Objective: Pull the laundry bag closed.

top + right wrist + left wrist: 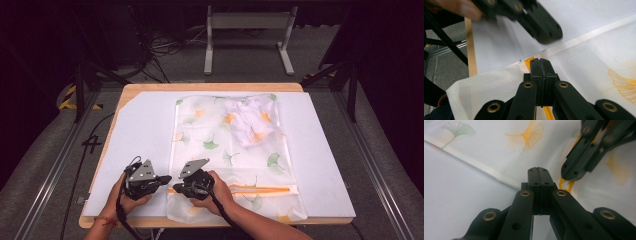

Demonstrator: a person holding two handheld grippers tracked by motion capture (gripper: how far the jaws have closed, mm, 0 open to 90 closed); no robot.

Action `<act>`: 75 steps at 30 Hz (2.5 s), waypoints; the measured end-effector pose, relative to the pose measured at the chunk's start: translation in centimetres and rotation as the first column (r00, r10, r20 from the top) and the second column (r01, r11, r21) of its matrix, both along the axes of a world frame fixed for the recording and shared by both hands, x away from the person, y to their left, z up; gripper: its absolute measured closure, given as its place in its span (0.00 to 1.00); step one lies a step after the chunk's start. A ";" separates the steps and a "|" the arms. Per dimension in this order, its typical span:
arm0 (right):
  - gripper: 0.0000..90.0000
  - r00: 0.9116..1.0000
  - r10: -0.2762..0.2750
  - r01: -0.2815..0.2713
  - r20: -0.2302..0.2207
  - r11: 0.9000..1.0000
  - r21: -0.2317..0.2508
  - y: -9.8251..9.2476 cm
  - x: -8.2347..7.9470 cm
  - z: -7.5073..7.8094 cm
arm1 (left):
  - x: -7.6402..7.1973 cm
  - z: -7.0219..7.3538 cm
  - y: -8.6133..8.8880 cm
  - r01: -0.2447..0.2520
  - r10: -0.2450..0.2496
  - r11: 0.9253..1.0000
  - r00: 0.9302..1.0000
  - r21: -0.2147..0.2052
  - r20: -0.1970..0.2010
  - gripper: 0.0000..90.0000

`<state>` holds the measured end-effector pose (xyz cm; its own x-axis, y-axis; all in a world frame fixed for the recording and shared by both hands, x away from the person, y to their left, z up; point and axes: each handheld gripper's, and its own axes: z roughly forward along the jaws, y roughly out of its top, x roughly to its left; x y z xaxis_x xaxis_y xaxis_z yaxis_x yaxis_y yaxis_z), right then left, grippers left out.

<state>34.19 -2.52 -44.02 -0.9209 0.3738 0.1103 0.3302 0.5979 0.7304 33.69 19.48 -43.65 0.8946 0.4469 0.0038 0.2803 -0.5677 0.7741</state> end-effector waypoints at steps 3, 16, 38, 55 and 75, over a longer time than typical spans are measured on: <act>1.00 1.000 0.002 -0.002 0.002 1.000 -0.004 0.0 0.0 0.0 | -1.0 0.3 -0.5 0.022 -0.022 0.999 1.000 0.023 -0.015 1.00; 1.00 1.000 -0.002 0.002 -0.002 1.000 -0.008 0.1 -0.1 -0.2 | -3.6 -1.4 -2.7 0.080 -0.077 0.986 0.997 0.146 -0.024 1.00; 1.00 1.000 0.004 -0.004 0.000 0.999 -0.038 -0.7 -0.3 0.1 | -3.8 -1.9 -2.2 0.058 -0.057 0.993 0.998 0.100 -0.012 1.00; 1.00 1.000 -0.011 0.011 -0.002 0.996 -0.087 -2.9 -0.3 0.5 | -3.7 -2.0 -2.1 0.063 -0.062 0.994 0.998 0.092 -0.020 1.00; 1.00 0.998 -0.060 0.059 -0.008 0.995 -0.080 -7.1 -0.5 1.2 | -3.6 -2.0 -2.1 0.066 -0.064 0.994 0.998 0.085 -0.028 1.00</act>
<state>33.70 -9.66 -42.78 -0.8957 0.4359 0.0877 0.3745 0.6333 0.6773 30.11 17.42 -45.64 0.9221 0.3866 0.0165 0.2595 -0.6494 0.7148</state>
